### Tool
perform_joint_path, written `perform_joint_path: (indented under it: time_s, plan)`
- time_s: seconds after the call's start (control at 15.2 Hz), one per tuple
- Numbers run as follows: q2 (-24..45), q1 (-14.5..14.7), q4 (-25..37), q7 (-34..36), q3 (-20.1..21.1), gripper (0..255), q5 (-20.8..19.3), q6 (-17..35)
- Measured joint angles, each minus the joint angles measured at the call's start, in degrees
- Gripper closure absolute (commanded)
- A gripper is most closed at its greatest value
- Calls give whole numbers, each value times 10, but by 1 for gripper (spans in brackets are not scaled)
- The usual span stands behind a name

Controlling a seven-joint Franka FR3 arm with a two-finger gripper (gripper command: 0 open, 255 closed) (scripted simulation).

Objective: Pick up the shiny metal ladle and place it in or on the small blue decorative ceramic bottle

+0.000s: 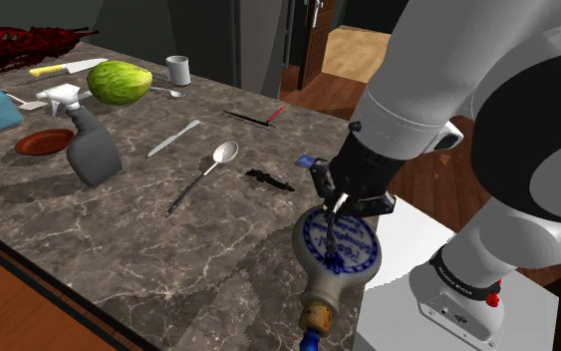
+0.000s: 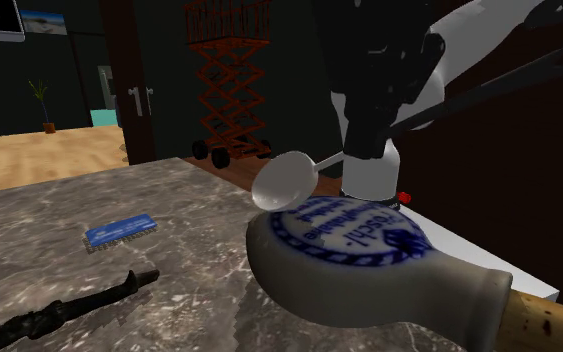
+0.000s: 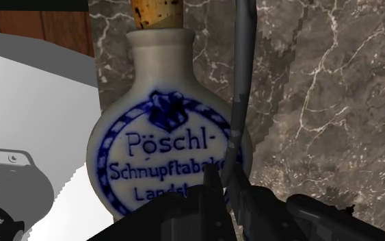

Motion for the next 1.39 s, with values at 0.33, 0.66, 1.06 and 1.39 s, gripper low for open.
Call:
perform_joint_path:
  time_s: [0.33,0.66,1.06,1.39]
  plan:
    - [0,0,-1,0,0,0,0,1]
    - [0,0,-1,0,0,0,0,1]
    - [-5,-3,55,8,-39,0,-31,-62]
    - [-3,-4,60,8,-41,0,-33,-66]
